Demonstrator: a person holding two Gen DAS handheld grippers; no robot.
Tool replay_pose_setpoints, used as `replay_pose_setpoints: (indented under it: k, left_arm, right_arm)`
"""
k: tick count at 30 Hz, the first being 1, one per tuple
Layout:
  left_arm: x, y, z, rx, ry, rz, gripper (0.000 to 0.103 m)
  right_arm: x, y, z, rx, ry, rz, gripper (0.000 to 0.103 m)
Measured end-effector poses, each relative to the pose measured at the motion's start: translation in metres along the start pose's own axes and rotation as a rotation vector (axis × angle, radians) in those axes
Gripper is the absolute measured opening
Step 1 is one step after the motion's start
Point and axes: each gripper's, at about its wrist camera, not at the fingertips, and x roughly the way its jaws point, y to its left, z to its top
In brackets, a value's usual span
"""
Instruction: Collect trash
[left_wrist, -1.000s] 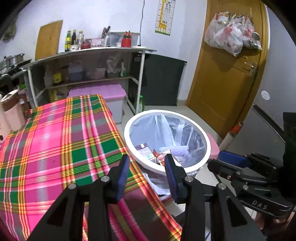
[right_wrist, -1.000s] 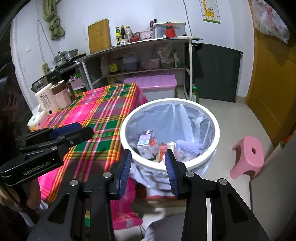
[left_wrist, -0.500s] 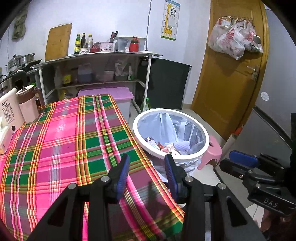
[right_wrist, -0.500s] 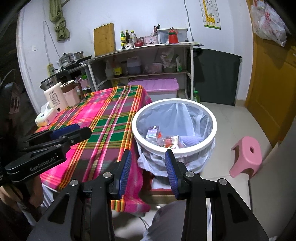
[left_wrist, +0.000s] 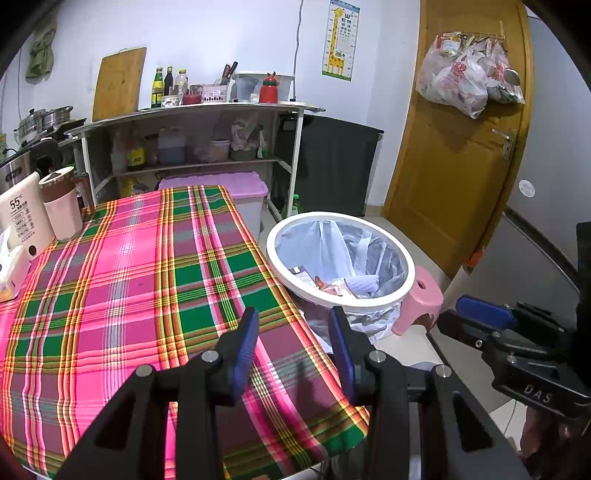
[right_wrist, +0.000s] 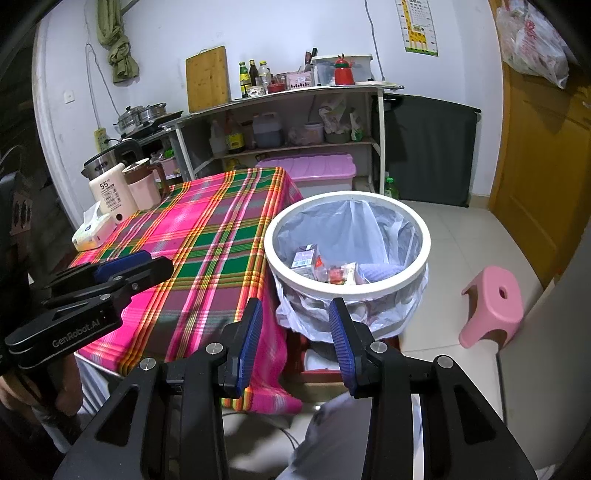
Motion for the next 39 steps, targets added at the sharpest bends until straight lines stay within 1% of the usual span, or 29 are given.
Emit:
replay_pose_setpoints:
  k: [39]
  left_arm:
    - [0.0019, 0.0071, -0.0051, -0.012, 0.008, 0.007, 0.041]
  right_arm:
    - [0.0063, 0.0019, -0.0029, -0.007, 0.014, -0.004, 0.039]
